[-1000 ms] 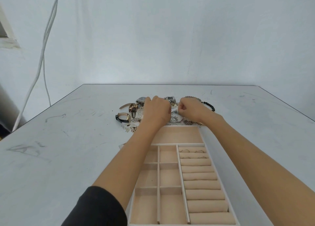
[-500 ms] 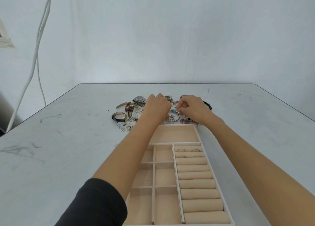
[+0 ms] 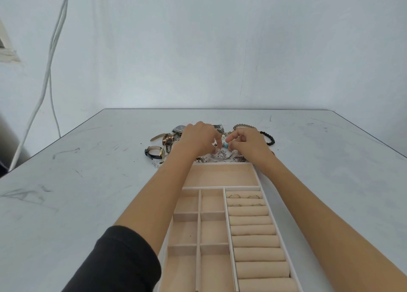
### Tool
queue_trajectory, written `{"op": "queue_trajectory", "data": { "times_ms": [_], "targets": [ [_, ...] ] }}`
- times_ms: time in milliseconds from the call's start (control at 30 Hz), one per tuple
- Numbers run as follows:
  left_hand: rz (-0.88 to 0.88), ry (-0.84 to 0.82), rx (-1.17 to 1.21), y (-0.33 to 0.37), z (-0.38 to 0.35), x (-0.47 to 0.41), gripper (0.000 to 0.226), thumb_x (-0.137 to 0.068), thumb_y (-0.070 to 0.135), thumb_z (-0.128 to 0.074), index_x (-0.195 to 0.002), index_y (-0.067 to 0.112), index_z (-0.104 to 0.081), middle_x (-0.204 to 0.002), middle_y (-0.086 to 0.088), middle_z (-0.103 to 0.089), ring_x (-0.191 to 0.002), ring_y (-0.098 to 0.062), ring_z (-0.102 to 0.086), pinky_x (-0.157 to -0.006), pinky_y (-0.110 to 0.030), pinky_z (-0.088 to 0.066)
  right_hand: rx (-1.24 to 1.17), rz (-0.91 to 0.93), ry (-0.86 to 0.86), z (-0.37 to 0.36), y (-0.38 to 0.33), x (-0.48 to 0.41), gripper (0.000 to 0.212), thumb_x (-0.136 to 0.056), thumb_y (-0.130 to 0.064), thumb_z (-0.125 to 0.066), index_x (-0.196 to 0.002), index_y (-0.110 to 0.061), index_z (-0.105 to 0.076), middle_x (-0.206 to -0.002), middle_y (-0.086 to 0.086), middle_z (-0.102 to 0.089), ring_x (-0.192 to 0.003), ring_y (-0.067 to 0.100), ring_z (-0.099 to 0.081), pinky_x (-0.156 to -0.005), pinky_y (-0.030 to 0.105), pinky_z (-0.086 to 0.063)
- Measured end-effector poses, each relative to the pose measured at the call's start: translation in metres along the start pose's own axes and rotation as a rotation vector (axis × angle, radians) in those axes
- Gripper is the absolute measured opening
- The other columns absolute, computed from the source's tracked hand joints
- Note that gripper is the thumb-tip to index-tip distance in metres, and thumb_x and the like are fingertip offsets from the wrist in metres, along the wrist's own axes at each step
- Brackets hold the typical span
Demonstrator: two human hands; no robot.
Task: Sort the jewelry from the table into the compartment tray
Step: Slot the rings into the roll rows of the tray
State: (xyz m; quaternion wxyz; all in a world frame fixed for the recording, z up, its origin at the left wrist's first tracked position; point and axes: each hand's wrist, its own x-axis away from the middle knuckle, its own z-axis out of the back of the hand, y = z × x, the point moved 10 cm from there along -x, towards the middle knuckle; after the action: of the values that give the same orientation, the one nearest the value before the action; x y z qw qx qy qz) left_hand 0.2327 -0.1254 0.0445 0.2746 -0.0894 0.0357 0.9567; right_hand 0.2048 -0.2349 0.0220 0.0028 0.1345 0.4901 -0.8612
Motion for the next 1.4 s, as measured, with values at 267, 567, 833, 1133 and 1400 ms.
{"op": "queue_trajectory", "data": {
  "times_ms": [267, 567, 833, 1133, 1400],
  "targets": [
    [0.030, -0.007, -0.025, -0.001, 0.000, -0.005, 0.016, -0.087, 0.035, -0.065, -0.103, 0.038, -0.067, -0.109, 0.009, -0.065, -0.108, -0.016, -0.054, -0.075, -0.030, -0.032, 0.117, 0.027, 0.006, -0.005, 0.003, 0.000, 0.014, -0.080, -0.002, -0.061, -0.087, -0.011, -0.070, -0.072, 0.007, -0.066, -0.060, 0.009, -0.055, -0.058, 0.022, -0.043],
    [-0.026, -0.059, -0.215, 0.008, -0.011, -0.012, 0.017, -0.092, 0.033, -0.058, -0.109, 0.035, -0.058, -0.118, 0.004, -0.060, -0.118, -0.020, -0.045, -0.090, -0.035, -0.032, 0.144, 0.068, 0.014, -0.005, -0.001, 0.001, 0.022, -0.080, -0.003, -0.061, -0.074, -0.023, -0.066, -0.077, 0.013, -0.070, -0.075, 0.028, -0.067, -0.071, 0.038, -0.053],
    [-0.029, -0.248, -0.206, 0.002, -0.023, -0.015, 0.021, -0.095, 0.041, -0.052, -0.114, 0.033, -0.052, -0.127, 0.002, -0.051, -0.125, -0.021, -0.038, -0.095, -0.037, -0.030, 0.142, 0.076, 0.012, -0.006, -0.001, 0.002, 0.014, -0.083, -0.005, -0.061, -0.081, -0.016, -0.069, -0.076, 0.007, -0.070, -0.067, 0.017, -0.065, -0.071, 0.035, -0.053],
    [-0.022, -0.214, -0.078, -0.003, -0.021, -0.013, 0.018, -0.093, 0.040, -0.055, -0.101, 0.024, -0.050, -0.122, 0.002, -0.054, -0.116, -0.022, -0.041, -0.087, -0.035, -0.030, 0.148, 0.075, 0.009, -0.006, -0.001, 0.002, 0.014, -0.084, -0.005, -0.060, -0.084, -0.016, -0.070, -0.075, 0.005, -0.069, -0.063, 0.011, -0.061, -0.066, 0.028, -0.049],
    [0.014, 0.150, 0.606, -0.022, 0.010, 0.013, 0.015, -0.085, 0.027, -0.067, -0.081, 0.022, -0.054, -0.088, -0.002, -0.066, -0.086, -0.019, -0.060, -0.074, -0.032, -0.046, 0.066, 0.102, 0.071, 0.004, -0.004, 0.005, 0.014, -0.084, -0.003, -0.064, -0.089, -0.012, -0.074, -0.067, -0.006, -0.062, -0.056, -0.002, -0.050, -0.053, 0.006, -0.039]
  ]
}}
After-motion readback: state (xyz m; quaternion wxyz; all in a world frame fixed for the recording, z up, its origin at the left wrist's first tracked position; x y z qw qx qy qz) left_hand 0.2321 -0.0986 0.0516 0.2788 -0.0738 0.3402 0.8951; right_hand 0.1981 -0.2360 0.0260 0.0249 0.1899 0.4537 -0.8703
